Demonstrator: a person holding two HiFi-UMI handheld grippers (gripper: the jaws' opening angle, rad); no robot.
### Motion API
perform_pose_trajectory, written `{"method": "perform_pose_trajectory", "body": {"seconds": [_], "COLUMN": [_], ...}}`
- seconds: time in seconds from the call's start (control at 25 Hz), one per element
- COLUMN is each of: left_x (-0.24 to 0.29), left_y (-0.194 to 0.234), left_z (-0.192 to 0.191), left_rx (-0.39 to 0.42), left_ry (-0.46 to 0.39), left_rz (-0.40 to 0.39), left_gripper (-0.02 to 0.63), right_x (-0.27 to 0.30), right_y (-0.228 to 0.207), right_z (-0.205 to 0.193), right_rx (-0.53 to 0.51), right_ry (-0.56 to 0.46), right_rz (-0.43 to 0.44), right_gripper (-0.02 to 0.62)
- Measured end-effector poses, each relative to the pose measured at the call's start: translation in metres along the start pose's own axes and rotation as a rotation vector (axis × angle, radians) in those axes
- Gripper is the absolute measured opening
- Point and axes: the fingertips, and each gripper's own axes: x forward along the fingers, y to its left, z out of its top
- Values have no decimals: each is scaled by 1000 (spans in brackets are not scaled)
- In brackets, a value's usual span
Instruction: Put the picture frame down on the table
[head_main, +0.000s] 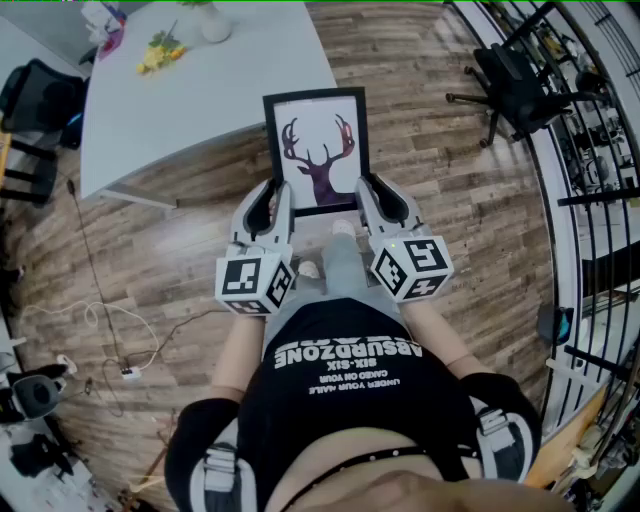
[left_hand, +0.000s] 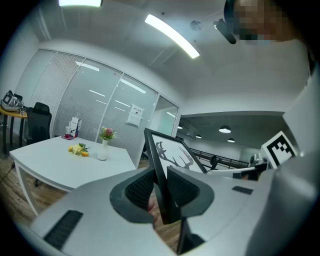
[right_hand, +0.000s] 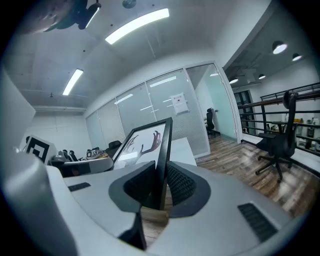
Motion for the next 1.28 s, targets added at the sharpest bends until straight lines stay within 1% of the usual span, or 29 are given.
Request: {"method": "perform_pose_trajectory", "body": {"seconds": [0.36,0.52,0.64,0.72,0.92,1.28], "left_x": [3,2,6,25,94,170], "left_y": [5,4,6,12,33,61], "left_z": [-3,-1,-1,7,38,58], "left_rx": [7,20,32,28,14,6], "left_ry": [3,-15,-36,-42,-47,-46], "left_rz": [-10,-18,-20,-16,-5,35], "left_gripper": [95,95,95,95,95,95], "right_x": [4,4,9,26,87,163], "right_y": [-1,-2,-5,-13,-41,-76], "right_z": [-9,-12,-13,-2,42,76], "right_rx": [37,51,68,68,58,58], "right_ry": [-16,-28,-41,-43,-36,-27], "right_rz": [-16,-19,-6,3,15,56], "right_gripper": [84,83,83,83,83,83]}}
